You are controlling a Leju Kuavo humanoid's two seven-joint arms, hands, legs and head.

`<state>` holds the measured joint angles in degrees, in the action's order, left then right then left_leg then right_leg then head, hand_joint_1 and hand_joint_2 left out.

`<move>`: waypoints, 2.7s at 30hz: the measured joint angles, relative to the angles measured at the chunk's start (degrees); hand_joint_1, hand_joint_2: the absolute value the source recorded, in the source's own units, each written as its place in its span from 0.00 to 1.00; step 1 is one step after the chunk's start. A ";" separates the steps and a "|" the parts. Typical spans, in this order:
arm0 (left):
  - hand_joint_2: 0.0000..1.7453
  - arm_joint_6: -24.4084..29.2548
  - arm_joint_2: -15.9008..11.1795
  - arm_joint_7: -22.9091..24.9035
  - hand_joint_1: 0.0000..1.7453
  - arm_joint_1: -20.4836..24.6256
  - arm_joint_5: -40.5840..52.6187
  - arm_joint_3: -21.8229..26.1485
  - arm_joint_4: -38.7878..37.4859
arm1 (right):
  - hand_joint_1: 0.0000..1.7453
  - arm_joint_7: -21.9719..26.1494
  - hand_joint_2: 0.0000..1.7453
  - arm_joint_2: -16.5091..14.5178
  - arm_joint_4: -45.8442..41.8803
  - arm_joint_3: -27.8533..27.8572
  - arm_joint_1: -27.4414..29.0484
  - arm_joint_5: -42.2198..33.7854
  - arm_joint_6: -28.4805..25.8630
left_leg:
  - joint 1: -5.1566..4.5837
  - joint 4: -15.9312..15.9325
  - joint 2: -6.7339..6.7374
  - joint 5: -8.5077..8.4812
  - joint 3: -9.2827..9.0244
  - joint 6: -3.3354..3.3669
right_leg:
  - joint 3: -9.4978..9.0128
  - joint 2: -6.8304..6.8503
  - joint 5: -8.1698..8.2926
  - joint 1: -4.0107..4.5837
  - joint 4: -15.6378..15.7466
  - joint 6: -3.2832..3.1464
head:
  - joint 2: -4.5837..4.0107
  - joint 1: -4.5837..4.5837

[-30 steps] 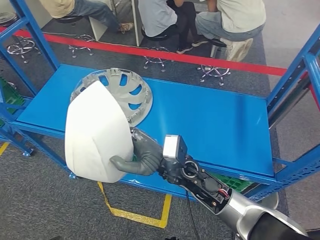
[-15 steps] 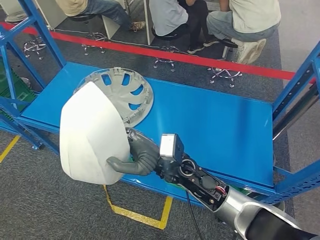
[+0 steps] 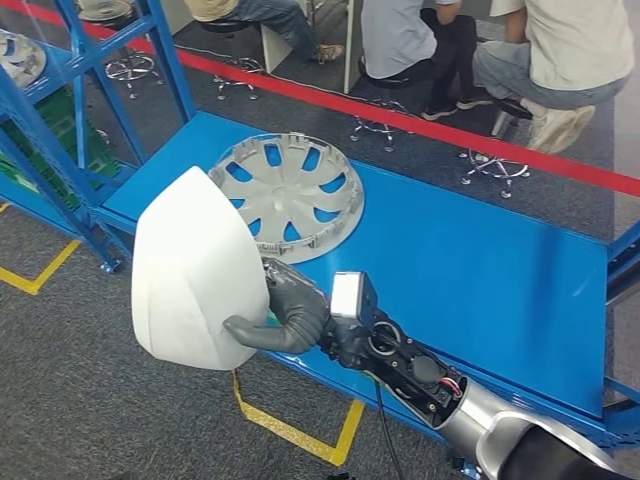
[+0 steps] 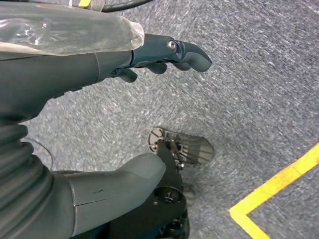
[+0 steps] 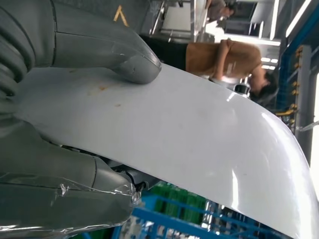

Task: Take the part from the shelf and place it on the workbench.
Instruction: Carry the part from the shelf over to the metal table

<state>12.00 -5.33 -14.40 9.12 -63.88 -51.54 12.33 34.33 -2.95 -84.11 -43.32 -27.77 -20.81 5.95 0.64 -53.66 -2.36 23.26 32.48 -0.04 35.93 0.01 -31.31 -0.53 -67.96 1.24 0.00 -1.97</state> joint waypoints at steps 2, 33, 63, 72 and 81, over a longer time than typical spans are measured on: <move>1.00 0.00 0.23 -0.01 0.00 0.06 -0.01 0.00 0.00 | 1.00 0.04 1.00 0.01 0.01 0.00 -0.04 0.00 0.17 | -0.03 -0.15 -1.05 0.22 -0.22 -0.33 | -3.41 -1.69 4.05 -0.17 8.11 -0.34 | 0.00 -0.28; 1.00 -0.02 1.33 0.93 0.00 0.41 0.61 0.00 0.00 | 1.00 0.80 1.00 0.09 0.46 -0.03 -0.04 -0.24 1.25 | -0.41 -0.26 -1.28 0.07 -0.16 -0.04 | -3.72 -1.61 4.46 0.00 8.94 -0.90 | 0.00 -0.64; 1.00 0.07 1.94 1.96 0.00 1.24 2.16 0.00 0.00 | 1.00 1.08 1.00 0.19 0.44 -0.04 0.05 -1.34 2.25 | -0.74 -0.18 -0.94 -0.18 0.10 0.45 | -2.80 -1.13 3.75 0.09 6.79 -1.01 | 0.00 -0.70; 1.00 0.09 2.10 1.79 0.00 1.17 2.15 -0.02 0.00 | 1.00 1.72 1.00 0.10 0.47 -0.04 -0.10 -1.53 3.08 | -0.58 -11.00 0.86 5.06 6.14 -1.90 | -6.47 0.07 5.55 -0.06 13.95 -2.55 | 0.01 0.69; 1.00 0.09 2.31 1.80 0.00 1.08 2.16 -0.02 0.02 | 1.00 1.71 1.00 0.09 0.46 -0.05 0.02 -1.49 2.91 | 0.03 -0.55 4.70 -0.70 1.18 -1.98 | -6.73 3.36 4.70 0.35 13.72 -1.53 | 0.00 1.41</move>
<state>12.09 -3.02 -12.60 10.21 -61.72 -51.56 12.34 36.04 -2.86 -83.65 -43.37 -27.75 -22.29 8.86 0.68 -54.22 2.35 22.55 33.66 -2.02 29.20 3.38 -26.61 -0.18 -54.24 -0.29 0.00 -0.56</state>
